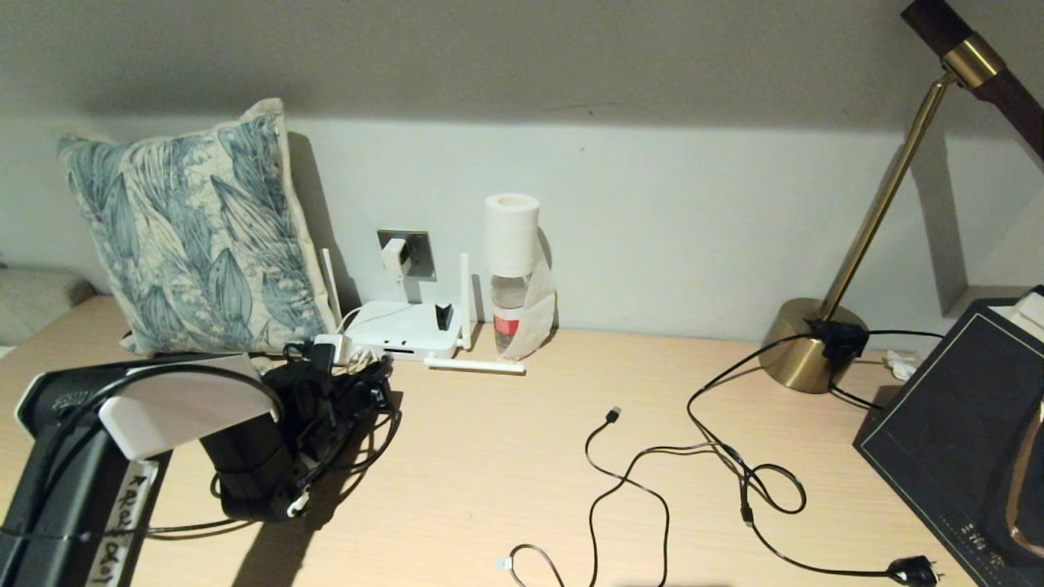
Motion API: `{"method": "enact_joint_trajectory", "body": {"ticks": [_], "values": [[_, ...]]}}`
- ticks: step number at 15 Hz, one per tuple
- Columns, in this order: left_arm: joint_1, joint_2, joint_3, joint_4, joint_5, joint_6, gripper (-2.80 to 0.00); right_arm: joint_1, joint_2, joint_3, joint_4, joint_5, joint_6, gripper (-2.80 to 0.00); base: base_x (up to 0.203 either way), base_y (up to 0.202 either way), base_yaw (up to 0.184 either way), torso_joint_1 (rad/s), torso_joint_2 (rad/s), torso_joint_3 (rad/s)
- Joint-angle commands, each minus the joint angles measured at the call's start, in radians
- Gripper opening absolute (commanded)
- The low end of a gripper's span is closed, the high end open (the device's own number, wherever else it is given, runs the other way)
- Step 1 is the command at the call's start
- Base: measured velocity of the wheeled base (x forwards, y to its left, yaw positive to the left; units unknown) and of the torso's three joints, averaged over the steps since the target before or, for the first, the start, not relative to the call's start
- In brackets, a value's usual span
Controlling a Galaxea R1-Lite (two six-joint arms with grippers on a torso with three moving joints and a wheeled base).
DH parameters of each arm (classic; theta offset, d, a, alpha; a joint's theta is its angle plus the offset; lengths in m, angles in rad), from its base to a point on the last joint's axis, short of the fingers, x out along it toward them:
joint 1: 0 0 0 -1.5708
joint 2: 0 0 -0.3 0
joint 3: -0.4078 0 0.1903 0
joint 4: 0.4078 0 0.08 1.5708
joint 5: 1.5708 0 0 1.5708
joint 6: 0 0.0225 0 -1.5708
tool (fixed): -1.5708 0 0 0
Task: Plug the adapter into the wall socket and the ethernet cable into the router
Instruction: Plug cable into router interface
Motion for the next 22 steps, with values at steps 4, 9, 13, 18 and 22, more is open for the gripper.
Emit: {"method": "enact_joint_trajectory", "body": {"ticks": [4, 9, 13, 18, 22], "values": [[0.000, 0.003, -0.009, -0.010, -0.001, 0.000, -2.80, 0.000, 0.001, 0.000, 0.001, 0.000, -0.001, -2.80, 0.000, 0.000, 0.000, 0.000, 0.00, 0.000], [0.000, 0.000, -0.012, -0.010, -0.001, 0.000, -2.80, 0.000, 0.002, 0.000, 0.002, 0.000, 0.000, -2.80, 0.000, 0.000, 0.000, 0.000, 0.00, 0.000], [0.000, 0.008, -0.013, -0.010, -0.001, 0.000, -2.80, 0.000, 0.000, 0.000, 0.002, 0.000, -0.001, -2.80, 0.000, 0.000, 0.000, 0.000, 0.00, 0.000], [0.000, 0.006, -0.011, -0.010, -0.001, 0.000, -2.80, 0.000, 0.000, 0.000, 0.002, 0.000, -0.001, -2.80, 0.000, 0.000, 0.000, 0.000, 0.00, 0.000], [0.000, 0.006, -0.007, -0.010, -0.001, 0.000, -2.80, 0.000, 0.002, 0.000, 0.002, 0.000, -0.001, -2.80, 0.000, 0.000, 0.000, 0.000, 0.00, 0.000]]}}
